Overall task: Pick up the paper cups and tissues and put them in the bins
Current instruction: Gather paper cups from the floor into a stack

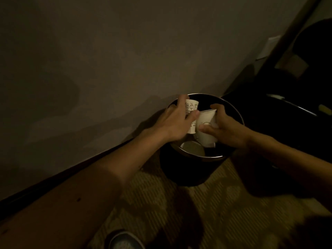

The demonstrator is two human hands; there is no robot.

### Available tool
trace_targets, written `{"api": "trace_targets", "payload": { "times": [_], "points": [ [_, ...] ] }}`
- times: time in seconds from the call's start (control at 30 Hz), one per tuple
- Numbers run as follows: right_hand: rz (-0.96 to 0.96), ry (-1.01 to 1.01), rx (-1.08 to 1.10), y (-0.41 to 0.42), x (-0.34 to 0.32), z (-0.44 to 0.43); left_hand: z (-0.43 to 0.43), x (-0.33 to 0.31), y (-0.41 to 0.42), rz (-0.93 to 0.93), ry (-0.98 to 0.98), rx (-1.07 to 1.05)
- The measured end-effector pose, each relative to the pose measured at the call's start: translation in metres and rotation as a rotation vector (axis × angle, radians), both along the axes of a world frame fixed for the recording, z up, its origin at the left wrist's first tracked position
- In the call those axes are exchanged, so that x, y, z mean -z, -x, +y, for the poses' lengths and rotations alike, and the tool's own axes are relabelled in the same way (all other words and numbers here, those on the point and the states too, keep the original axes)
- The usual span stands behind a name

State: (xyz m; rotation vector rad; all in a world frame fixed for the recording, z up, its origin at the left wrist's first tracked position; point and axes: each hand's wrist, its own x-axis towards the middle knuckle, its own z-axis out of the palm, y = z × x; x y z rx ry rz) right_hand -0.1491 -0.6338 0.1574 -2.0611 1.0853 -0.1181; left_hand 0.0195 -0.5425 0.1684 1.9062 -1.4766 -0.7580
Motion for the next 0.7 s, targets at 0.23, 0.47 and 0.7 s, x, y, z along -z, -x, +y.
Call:
{"api": "trace_targets", "payload": {
  "times": [0.23, 0.47, 0.7],
  "points": [
    [0.301, 0.034, -0.164, -0.006, 0.001, 0.000, -0.007, 0.005, -0.005, -0.377, -0.164, 0.188],
    [0.240, 0.299, -0.227, -0.007, -0.020, 0.017, 0.017, -0.037, -0.026, -0.388, 0.059, 0.104],
    [-0.101, 0.488, -0.379, -0.070, -0.069, 0.099, 0.123, -0.133, -0.093, -0.679, 0.006, 0.042]
  ]
}}
